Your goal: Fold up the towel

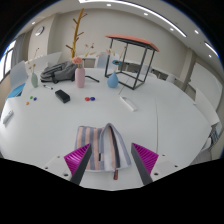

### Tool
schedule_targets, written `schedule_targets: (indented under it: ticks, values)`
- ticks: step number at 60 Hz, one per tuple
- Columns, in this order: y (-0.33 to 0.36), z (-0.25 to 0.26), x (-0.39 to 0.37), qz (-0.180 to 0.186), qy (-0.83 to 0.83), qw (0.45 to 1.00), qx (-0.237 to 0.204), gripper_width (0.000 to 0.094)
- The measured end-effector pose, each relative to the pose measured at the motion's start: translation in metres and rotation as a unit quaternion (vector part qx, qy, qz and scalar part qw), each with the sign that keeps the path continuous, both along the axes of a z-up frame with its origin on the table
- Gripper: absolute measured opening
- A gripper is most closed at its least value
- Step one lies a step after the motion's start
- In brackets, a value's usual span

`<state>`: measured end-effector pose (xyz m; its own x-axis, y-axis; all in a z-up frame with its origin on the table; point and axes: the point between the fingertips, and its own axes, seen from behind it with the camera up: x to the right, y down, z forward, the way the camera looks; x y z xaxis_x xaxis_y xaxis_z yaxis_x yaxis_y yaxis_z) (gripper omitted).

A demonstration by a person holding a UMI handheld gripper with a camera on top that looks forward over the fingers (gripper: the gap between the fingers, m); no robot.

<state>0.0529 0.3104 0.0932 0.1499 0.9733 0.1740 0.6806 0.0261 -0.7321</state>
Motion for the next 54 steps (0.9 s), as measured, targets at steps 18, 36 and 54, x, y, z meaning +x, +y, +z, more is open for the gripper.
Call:
schedule_targets:
  ticks: [18, 36, 54]
  values:
    - [-0.067, 0.126, 0.083, 0.028, 0.036, 0.999, -0.029, 0.0848]
    - [-0.078, 0.13, 0.101, 0.003, 0.039, 0.999, -0.033, 0.0848]
    - [-0.085, 0.121, 0.1, 0.007, 0.026, 0.999, -0.025, 0.0851]
